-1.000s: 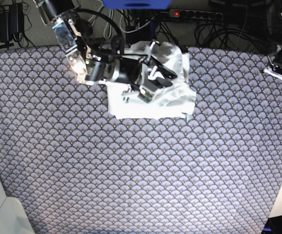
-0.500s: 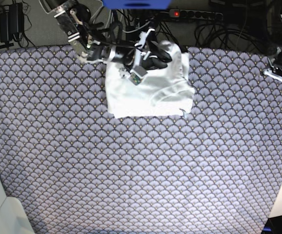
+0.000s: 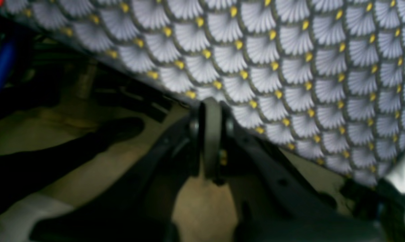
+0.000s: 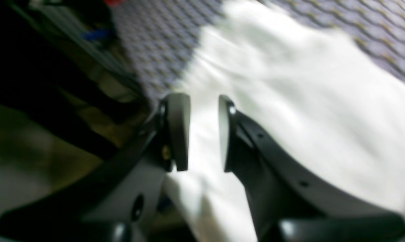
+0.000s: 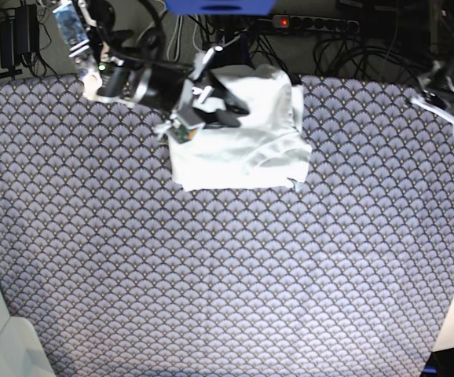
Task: Fold the T-shirt properly
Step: 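Tuck the loose shirt edge under the bundle with the right gripper, then move the left gripper to the bundle's side and grasp its edge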
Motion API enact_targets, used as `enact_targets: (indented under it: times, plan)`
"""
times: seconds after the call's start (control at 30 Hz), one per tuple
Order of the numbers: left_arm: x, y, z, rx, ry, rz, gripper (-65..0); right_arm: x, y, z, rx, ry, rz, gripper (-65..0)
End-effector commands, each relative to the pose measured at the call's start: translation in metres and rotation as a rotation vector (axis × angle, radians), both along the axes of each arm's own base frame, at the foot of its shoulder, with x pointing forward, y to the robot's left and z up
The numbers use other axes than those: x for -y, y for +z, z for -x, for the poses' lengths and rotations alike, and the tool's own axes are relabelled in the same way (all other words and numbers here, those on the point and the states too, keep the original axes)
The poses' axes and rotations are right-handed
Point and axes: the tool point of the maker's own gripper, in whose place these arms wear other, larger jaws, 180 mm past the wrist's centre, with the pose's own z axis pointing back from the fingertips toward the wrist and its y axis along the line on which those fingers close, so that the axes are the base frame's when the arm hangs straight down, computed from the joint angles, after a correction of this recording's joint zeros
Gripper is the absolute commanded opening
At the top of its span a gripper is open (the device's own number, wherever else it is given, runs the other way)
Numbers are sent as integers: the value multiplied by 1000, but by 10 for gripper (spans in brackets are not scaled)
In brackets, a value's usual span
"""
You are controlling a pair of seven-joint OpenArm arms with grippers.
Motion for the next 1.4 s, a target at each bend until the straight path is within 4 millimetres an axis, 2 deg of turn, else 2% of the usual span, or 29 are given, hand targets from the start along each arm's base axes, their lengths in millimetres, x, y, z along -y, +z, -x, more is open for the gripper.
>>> enact_targets:
  times: [0.0,0.1,0.2,0.3,0.4,0.47,0.67,0.8,0.97,1.1,1.17,1.3,1.37]
  plan:
    - [10,-3,4,-7,-30,9,-649,9,12,-9,35,-27,-26,-518]
    - [43,-20,7,-3,-96,51,-649,40,9,-27,54,-102,27,-518]
    - [63,-27,5,-3,-137,77,-649,66,4,-38,49,-155,101,-515]
    - [78,-27,-3,21,-136,114,-649,78,5,-41,48,-171,156,-514]
    - [86,-21,-19,64,-128,141,-645,81,4,-40,40,-172,177,-512]
    - [94,-17,-29,93,-131,161,-628,81,2,-39,34,-170,178,-484]
    - [114,-3,-55,172,-122,258,-396,83,-4,-34,15,-170,189,-343]
    - [126,12,-74,229,-128,335,-389,85,-9,-33,1,-172,192,-286]
    - [150,31,-94,249,-196,441,-387,84,-9,-33,1,-169,191,-288]
    - [160,39,-102,264,-222,467,-378,83,-9,-32,0,-166,190,-288]
    - [161,40,-103,264,-225,470,-326,83,-9,-32,0,-166,190,-288]
    - [161,42,-105,275,-228,469,-152,82,-9,-32,-1,-165,190,-288]
    - [170,43,-104,279,-290,468,-86,82,-9,-32,-1,-165,190,-288]
